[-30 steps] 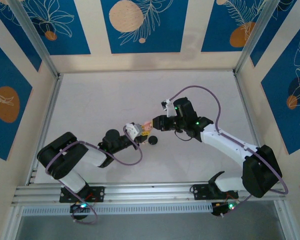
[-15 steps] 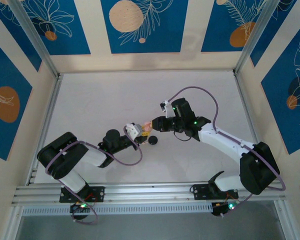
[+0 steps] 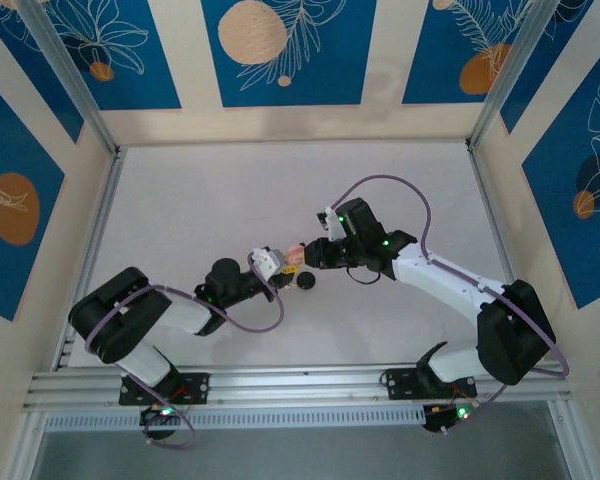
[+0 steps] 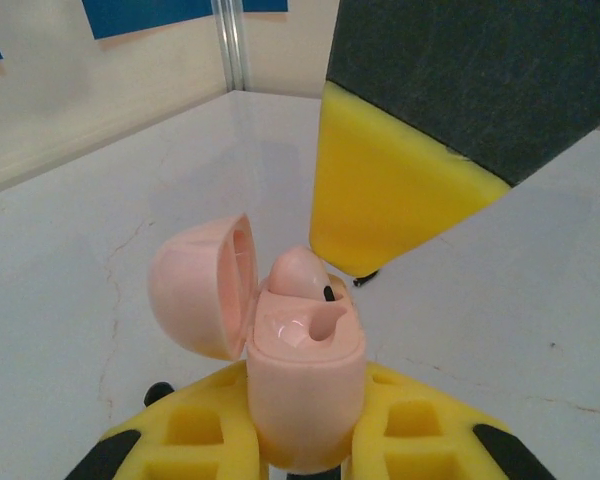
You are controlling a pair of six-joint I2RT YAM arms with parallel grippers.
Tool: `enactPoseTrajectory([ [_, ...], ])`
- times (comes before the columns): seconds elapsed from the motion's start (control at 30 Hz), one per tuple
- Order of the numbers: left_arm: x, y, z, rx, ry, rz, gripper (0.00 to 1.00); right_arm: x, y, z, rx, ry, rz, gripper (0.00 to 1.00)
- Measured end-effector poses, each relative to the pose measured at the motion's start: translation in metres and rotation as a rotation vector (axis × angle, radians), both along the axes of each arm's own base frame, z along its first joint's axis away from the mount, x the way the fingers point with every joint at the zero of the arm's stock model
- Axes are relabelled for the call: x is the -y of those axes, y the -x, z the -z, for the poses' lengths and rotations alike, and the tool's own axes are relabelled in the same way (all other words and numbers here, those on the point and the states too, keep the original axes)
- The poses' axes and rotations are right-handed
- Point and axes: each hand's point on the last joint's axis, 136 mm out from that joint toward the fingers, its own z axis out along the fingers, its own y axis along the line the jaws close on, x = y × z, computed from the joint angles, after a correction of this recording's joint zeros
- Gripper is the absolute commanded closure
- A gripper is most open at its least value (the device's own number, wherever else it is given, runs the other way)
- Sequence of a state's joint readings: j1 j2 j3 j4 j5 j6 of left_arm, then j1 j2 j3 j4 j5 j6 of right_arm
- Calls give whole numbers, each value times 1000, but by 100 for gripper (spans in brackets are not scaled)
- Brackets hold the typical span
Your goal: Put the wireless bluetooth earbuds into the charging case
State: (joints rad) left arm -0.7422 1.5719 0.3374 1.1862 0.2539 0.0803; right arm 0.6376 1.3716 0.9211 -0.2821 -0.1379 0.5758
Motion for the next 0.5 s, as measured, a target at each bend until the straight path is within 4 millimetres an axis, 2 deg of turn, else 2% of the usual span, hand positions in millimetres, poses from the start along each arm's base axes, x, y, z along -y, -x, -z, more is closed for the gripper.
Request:
enactPoseTrajectory([
  [0.1, 0, 0, -2, 8, 1, 1, 88, 1, 1, -3, 6, -4, 0, 71],
  [0.23, 0, 0, -9, 25, 12, 1, 89, 5, 0, -21, 43, -36, 9, 70],
  [0.37, 0, 0, -11, 28, 16, 1, 89, 7, -3, -36, 72, -64, 14, 71],
  [0.5, 0, 1, -11, 28, 16, 2, 89, 4, -5, -39, 70, -74, 8, 74],
])
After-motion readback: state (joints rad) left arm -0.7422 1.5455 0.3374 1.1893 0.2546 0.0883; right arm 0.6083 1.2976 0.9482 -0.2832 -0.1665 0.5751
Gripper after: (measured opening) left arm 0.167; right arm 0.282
